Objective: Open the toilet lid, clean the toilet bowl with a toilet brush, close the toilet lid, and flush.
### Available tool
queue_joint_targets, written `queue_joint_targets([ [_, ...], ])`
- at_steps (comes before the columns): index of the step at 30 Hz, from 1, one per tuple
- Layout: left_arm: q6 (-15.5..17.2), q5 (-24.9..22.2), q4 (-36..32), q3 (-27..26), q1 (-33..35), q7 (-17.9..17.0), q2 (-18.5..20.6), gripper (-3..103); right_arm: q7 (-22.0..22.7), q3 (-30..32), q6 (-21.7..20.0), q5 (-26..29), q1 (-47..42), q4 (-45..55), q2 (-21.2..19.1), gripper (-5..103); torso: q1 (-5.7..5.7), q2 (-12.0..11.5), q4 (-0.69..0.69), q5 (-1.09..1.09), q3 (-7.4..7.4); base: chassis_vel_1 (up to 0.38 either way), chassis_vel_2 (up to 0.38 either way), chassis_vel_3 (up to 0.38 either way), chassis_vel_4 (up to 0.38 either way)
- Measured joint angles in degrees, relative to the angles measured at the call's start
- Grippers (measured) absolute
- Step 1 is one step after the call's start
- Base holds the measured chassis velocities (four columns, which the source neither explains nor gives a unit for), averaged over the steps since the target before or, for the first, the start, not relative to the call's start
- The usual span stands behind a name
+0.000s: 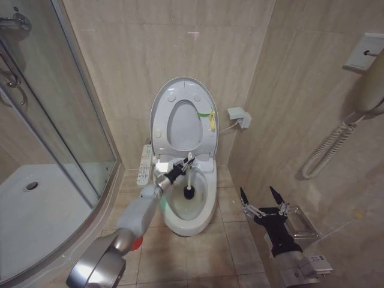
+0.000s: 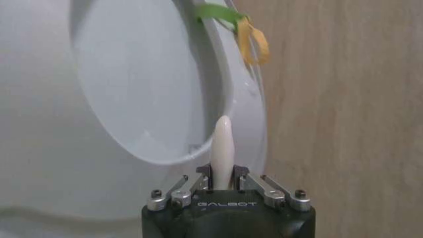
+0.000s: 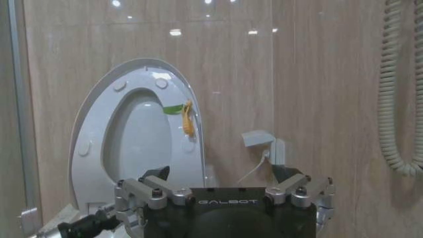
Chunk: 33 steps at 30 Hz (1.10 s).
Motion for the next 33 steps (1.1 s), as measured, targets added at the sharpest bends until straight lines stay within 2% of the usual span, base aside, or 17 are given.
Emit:
queue_joint_targets([
  [4,-0.35,-0.76,0.73,-2.28,0.19,-0.10,-1.13,21,0.00,0.00,0.00,0.00,0.00,0.00,0.00,100,0.00,0.00,0.04,0.00,0.00,0.000,0.000,0.000,0.000],
  [13,-0.37,-5.13,0.79,-8.13,4.18,-0.62,-4.30,21,0.00,0.00,0.00,0.00,0.00,0.00,0.00,100,0.00,0.00,0.00,0.00,-0.01,0.000,0.000,0.000,0.000],
  [16,-0.36,-5.12,0.63,-9.26,5.50,-0.60,-4.35,21,0.00,0.00,0.00,0.00,0.00,0.00,0.00,100,0.00,-0.01,0.03,0.00,-0.01,0.000,0.000,0.000,0.000],
  [22,-2.37,0.00,2.36,-11.80,6.57,0.90,-4.32,21,0.00,0.00,0.00,0.00,0.00,0.00,0.00,100,-0.01,-0.01,0.02,0.00,-0.01,0.000,0.000,0.000,0.000],
  [29,-3.46,-2.22,1.11,-12.14,4.80,1.34,-4.28,21,0.00,0.00,0.00,0.00,0.00,0.00,0.00,100,0.00,-0.01,-0.02,0.00,-0.01,0.000,0.000,0.000,0.000],
  [33,-4.09,-2.45,2.32,-12.89,4.88,1.77,-4.26,21,0.00,0.00,0.00,0.00,0.00,0.00,0.00,100,0.00,-0.01,0.01,-0.01,-0.01,0.000,0.000,0.000,0.000],
])
